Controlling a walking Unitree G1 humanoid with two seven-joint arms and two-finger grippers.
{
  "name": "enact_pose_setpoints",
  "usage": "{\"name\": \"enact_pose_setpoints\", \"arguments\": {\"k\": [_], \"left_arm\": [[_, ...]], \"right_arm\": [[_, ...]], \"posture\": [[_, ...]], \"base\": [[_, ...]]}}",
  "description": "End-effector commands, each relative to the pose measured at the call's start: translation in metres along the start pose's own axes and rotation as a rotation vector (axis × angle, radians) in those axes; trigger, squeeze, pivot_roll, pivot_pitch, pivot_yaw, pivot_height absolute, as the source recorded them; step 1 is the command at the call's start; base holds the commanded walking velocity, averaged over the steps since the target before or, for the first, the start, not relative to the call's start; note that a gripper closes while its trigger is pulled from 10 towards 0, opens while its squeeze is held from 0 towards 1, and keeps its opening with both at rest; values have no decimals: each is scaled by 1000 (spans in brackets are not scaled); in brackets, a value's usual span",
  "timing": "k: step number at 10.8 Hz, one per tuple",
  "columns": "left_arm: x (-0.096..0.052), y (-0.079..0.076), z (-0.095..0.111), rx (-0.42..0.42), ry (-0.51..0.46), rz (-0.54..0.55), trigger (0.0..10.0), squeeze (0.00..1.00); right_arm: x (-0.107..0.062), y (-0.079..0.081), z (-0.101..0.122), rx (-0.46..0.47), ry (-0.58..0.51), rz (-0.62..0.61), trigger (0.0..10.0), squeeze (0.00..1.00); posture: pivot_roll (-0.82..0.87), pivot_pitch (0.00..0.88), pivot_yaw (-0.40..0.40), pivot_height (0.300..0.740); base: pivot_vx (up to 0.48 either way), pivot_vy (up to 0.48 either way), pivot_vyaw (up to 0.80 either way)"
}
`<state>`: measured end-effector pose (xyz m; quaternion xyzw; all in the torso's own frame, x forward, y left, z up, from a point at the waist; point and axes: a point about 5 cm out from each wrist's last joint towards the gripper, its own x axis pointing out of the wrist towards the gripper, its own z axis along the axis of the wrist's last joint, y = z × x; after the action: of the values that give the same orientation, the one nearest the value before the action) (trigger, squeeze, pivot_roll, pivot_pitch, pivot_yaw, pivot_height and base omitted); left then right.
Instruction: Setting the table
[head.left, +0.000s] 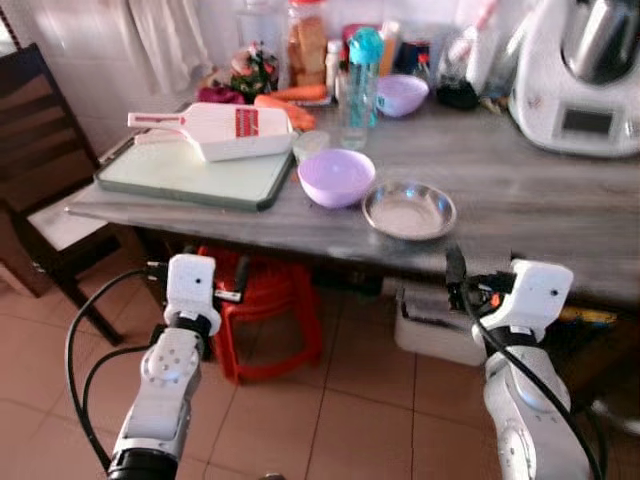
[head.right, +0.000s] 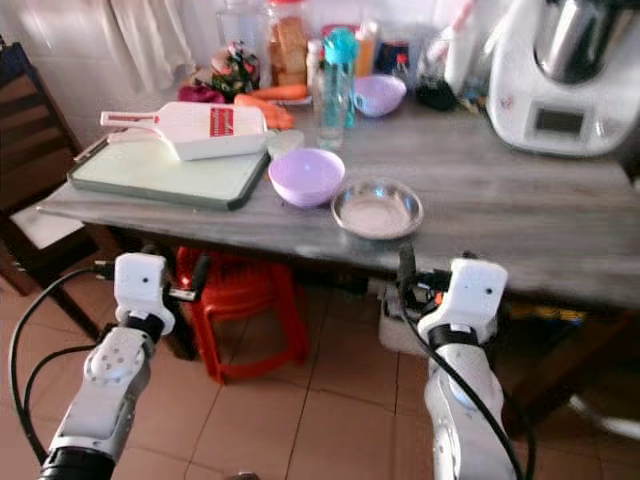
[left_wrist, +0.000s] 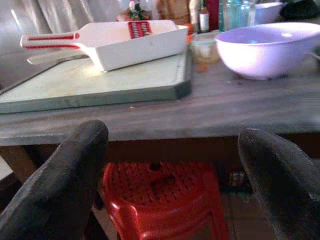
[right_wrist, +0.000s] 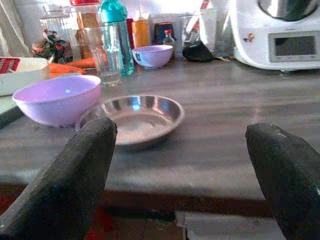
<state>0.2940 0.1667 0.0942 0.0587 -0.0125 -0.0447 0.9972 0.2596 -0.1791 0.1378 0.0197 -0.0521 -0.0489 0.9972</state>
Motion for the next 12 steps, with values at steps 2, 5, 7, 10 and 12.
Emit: {"name": "enact_pose_setpoints", "arguments": {"k": [2,5,7,10,12], "left_arm": [[0,-2,0,4,2,-7,10000,0],[0,-4,0,2,3,-14,10000,0],[-3,-3,-4,4,12,-19,10000,0],[-6,-4,-3,-10,-3,-56,10000,0],[-5,-10,0,-7,-14,-87,10000,0]], "right_arm": [[0,-7,-1,-58,-18,-40,10000,0],[-5,-12,-1,-30,-7,-65,10000,0],[-17,-19,-4,-25,-12,-95,10000,0],[-29,-27,-11,-20,29,-130,10000,0],[-23,-24,-8,-7,17,-124,10000,0]], "posture": [[-4,0,60,740],[-8,0,58,740],[-7,0,57,740],[-4,0,62,740],[-8,0,67,740]], "base": [[-319,0,0],[-319,0,0],[-311,0,0],[0,0,0],[0,0,-647]]}}
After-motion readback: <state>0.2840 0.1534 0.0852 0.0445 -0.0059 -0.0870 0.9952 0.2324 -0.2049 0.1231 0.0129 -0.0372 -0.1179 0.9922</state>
